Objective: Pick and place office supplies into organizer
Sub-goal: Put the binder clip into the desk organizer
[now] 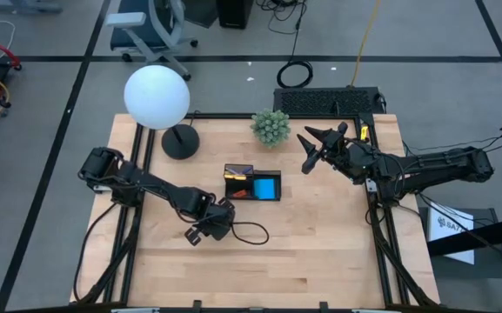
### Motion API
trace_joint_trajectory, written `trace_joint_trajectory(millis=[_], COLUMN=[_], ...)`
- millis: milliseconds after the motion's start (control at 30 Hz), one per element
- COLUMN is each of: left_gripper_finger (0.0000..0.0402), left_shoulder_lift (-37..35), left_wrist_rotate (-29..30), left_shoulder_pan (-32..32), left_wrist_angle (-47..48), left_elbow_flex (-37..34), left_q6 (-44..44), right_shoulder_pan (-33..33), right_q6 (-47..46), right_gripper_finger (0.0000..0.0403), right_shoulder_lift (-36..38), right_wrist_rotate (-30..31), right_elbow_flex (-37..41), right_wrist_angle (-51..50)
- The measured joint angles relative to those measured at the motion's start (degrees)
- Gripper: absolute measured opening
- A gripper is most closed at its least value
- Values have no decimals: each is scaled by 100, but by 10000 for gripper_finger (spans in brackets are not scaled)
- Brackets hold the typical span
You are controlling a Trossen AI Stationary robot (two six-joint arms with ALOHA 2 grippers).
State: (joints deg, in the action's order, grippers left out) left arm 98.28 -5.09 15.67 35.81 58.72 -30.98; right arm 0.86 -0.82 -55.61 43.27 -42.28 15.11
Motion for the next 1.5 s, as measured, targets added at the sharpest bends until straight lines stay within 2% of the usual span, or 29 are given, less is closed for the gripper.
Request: trace_joint_trajectory(millis=[467,767,933,1133,1500], left_gripper_finger=[98,197,227,226,182], left_shoulder_lift=[0,-2,-5,-9,-9], left_wrist_rotate=[-231,-184,-161,-242,-309], left_shoulder_pan=[-233,-285,-281,-276,-244], left_wrist_angle=[-9,-9,-64,-334,-833], left_elbow_flex=[0,0,-35,-281,-614], left_q6=[-190,-147,-129,-132,-132], right_shoulder_pan=[0,0,-1,-2,0], right_q6=[2,0,1,2,1], right_gripper_finger=[153,153,153,153,153], right_shoulder_lift=[0,0,0,0,-1], right_wrist_rotate=[0,0,0,0,0], right_elbow_flex=[0,0,0,0,0], right_wrist_angle=[0,0,1,0,0])
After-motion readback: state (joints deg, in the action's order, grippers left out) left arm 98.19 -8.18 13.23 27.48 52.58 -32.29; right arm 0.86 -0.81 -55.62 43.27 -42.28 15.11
